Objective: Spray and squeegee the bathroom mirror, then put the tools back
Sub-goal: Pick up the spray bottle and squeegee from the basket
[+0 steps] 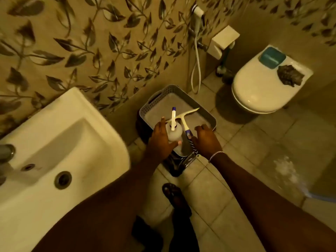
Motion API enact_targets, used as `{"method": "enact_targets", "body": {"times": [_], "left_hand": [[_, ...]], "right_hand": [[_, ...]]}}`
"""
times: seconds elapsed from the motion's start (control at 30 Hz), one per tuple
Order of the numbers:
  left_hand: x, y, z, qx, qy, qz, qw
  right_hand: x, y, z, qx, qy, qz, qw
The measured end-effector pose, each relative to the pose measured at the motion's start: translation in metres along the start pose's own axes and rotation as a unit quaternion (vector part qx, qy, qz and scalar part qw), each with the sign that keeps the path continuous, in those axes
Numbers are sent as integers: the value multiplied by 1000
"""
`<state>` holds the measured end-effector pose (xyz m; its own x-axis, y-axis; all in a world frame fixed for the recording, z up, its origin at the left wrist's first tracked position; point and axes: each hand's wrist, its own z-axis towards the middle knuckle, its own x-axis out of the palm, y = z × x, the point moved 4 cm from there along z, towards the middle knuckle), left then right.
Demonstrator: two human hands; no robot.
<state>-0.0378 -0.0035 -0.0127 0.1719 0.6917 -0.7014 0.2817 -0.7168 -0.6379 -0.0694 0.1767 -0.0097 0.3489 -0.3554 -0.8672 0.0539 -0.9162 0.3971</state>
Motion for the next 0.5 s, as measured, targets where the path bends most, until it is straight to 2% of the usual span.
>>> {"method": "enact_targets", "body": {"times": [0.3, 0.5], "left_hand": [[39, 10, 54, 21, -96, -59, 993], [48, 19, 77, 13, -108, -39, 993]], "right_hand": [[58, -19, 19, 61, 36, 21, 997], [65, -17, 31, 72, 35, 42, 996]]}}
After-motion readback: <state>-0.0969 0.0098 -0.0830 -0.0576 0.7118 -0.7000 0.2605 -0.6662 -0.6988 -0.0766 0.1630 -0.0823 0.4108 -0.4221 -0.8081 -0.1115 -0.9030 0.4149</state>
